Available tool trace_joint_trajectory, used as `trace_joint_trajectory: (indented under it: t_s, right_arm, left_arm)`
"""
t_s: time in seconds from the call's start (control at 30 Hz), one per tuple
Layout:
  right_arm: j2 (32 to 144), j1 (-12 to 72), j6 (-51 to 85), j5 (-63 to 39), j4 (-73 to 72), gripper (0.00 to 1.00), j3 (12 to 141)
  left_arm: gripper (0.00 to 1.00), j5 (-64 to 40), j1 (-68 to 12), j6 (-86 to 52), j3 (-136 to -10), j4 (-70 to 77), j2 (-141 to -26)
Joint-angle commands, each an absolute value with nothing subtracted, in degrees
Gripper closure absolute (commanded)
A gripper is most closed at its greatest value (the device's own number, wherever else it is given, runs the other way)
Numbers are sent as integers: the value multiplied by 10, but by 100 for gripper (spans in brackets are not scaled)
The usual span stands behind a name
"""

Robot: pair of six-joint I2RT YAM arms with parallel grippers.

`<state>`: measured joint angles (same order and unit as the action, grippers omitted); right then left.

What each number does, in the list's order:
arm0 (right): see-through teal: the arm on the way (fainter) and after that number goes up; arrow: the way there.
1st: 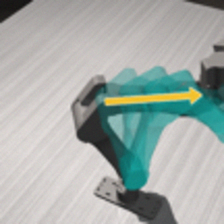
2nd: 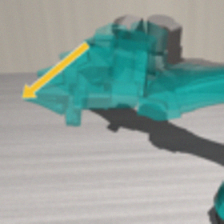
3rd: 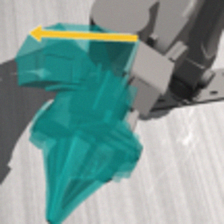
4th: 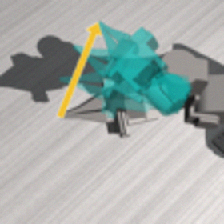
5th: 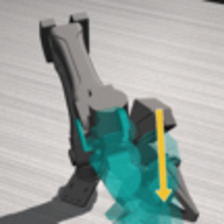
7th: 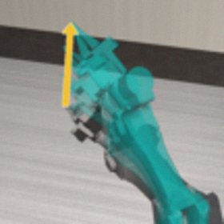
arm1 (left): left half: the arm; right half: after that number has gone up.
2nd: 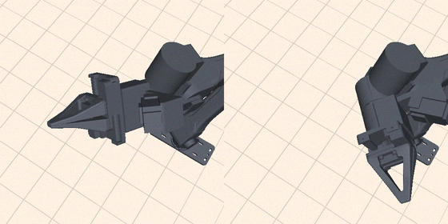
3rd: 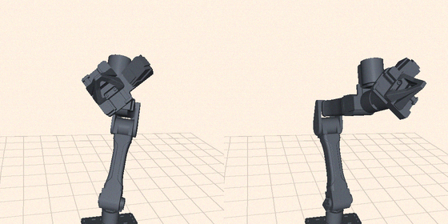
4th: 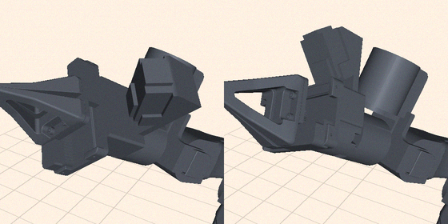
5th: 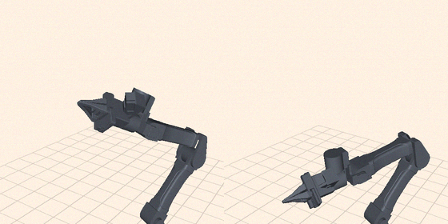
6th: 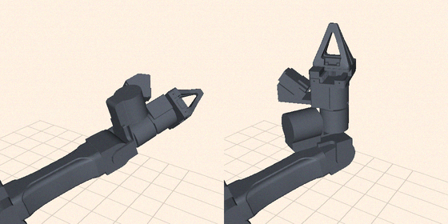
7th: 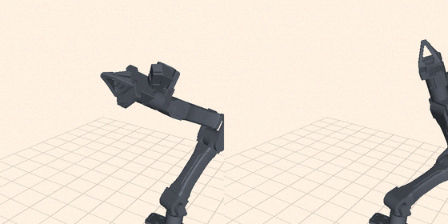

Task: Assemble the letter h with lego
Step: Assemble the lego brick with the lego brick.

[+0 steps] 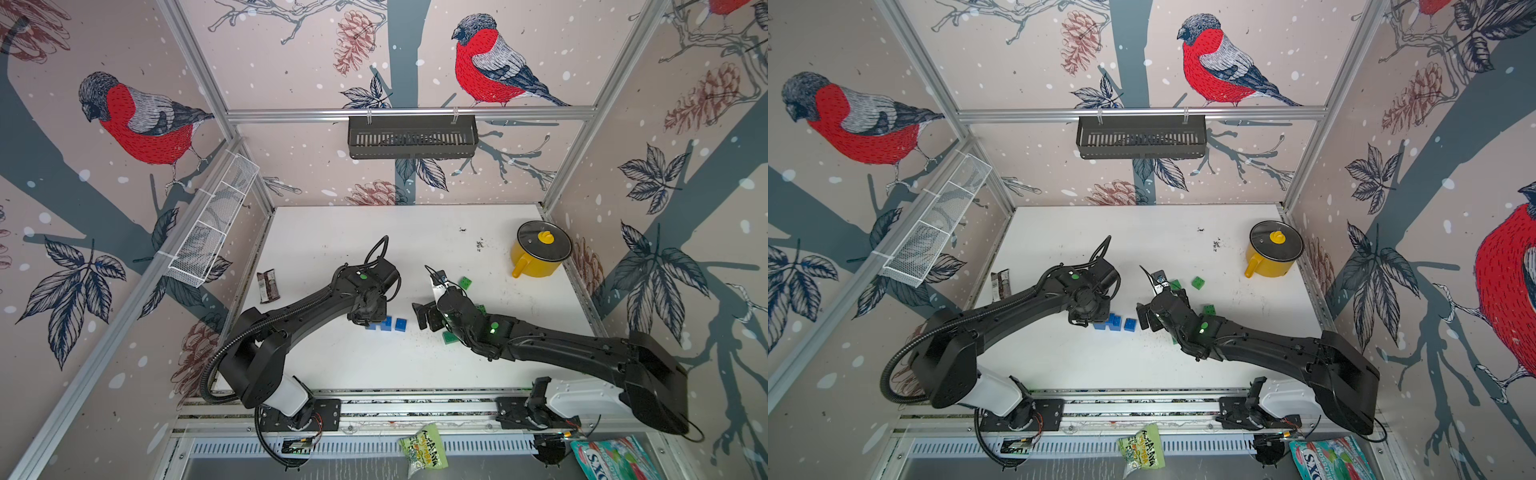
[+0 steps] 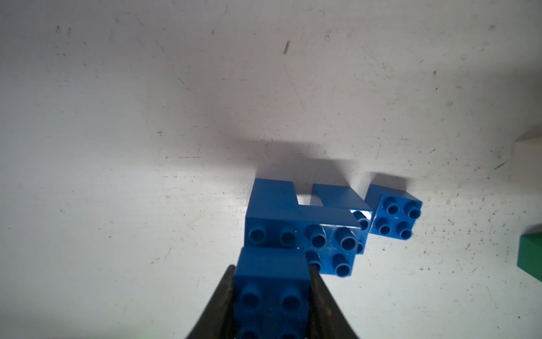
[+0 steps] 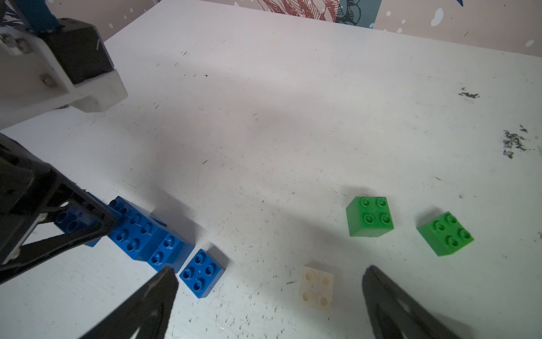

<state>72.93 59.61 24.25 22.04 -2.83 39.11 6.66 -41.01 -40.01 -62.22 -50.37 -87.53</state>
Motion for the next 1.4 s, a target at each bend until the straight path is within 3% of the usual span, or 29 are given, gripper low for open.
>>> trace_joint_trajectory:
  t_s: [0.0,1.37]
  right_arm:
    - [728,598,245,226,-34,0,395]
    - [722,600,245,224,-34,0,394]
  left_arm:
    - [67,77,-409,-393,-626,-504,-880]
    - [68,74,-398,-384,-606,-486,-880]
